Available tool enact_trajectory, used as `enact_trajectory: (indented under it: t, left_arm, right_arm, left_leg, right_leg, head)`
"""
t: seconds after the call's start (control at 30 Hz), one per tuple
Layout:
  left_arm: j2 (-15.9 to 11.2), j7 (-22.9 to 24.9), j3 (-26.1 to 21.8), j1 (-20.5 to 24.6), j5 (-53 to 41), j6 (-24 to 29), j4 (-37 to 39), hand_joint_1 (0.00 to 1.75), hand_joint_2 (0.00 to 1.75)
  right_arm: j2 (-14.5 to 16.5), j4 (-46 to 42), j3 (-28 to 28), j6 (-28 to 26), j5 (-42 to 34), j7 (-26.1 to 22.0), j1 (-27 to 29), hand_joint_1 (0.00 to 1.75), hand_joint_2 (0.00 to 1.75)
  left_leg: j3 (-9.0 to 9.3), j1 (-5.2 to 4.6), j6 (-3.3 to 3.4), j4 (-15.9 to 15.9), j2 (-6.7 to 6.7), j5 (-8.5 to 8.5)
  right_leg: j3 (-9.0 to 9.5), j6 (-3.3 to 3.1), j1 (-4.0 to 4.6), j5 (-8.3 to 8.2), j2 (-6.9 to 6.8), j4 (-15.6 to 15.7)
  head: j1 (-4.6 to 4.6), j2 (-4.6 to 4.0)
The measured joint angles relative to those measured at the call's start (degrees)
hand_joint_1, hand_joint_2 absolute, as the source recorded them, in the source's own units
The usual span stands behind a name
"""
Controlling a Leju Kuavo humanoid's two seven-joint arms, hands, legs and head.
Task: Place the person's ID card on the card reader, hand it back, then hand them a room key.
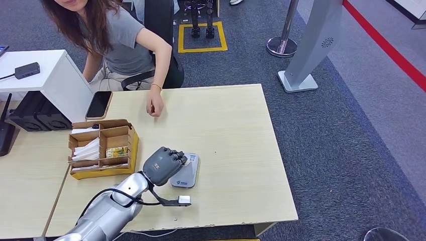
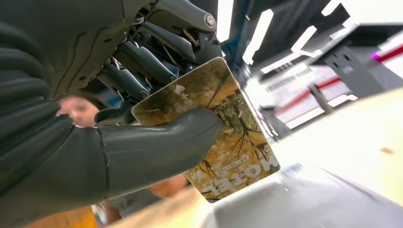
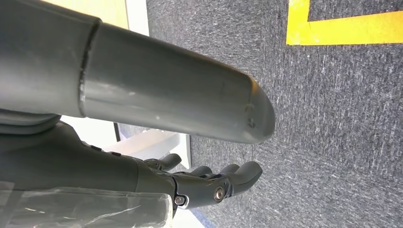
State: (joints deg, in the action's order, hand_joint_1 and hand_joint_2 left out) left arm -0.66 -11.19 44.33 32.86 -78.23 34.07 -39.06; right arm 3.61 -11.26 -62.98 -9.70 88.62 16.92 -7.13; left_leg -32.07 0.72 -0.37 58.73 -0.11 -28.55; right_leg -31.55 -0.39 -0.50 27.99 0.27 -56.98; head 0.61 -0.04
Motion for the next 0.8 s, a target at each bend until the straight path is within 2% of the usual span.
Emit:
enact_trajectory:
  t: [0.1, 0.2, 0.3, 0.43, 0.8]
  left_arm:
    - [-0.96, 11.18, 0.6, 0.81, -7.62, 2.33, -0.66, 1.75, 1.75]
    - [-3.79, 22.84, 2.82, 2.98, -10.9, 2.41, -3.2, 1.75, 1.75]
    - [-7.3, 29.91, 5.82, 6.04, -11.43, 2.41, -5.4, 1.75, 1.75]
    - [-10.31, 31.81, 8.52, 8.53, -11.54, 2.41, -6.38, 1.75, 1.75]
    - [-14.26, 31.09, 9.73, 10.83, -11.54, 2.41, -6.82, 1.75, 1.75]
  right_arm:
    - [0.0, 0.0, -0.25, -0.11, 0.27, 0.12, 0.01, 0.0, 0.0]
    - [0.0, 0.0, -0.48, -0.27, 0.87, 0.18, 0.05, 0.0, 0.0]
    - [0.0, 0.0, -0.67, -0.33, 1.05, 0.2, 0.07, 0.0, 0.0]
    - [0.0, 0.0, -0.72, -0.33, 1.06, 0.2, 0.06, 0.0, 0.0]
    - [0.06, 0.06, -0.73, 0.03, 0.99, 0.17, 0.08, 0.0, 0.0]
  left_leg:
    - [0.0, 0.01, 0.0, 0.0, 0.01, 0.0]
    - [0.01, 0.03, 0.0, 0.0, 0.01, 0.01]
    - [0.02, 0.05, -0.03, 0.0, 0.01, 0.03]
    - [0.01, 0.05, -0.05, 0.0, 0.0, 0.05]
    - [0.01, 0.01, -0.05, 0.0, 0.02, 0.04]
  right_leg:
    - [0.0, 0.0, 0.0, 0.0, 0.0, -0.01]
    - [0.0, -0.01, 0.0, -0.01, 0.02, -0.03]
    - [0.0, -0.01, 0.01, -0.01, 0.01, -0.06]
    - [0.0, -0.01, 0.02, 0.0, 0.01, -0.07]
    - [0.0, -0.01, 0.0, -0.01, 0.04, -0.06]
  head:
    - [-0.02, 0.0]
    - [-0.02, 0.0]
    - [-0.01, 0.0]
    - [0.0, 0.0]
    - [-0.01, 0.0]
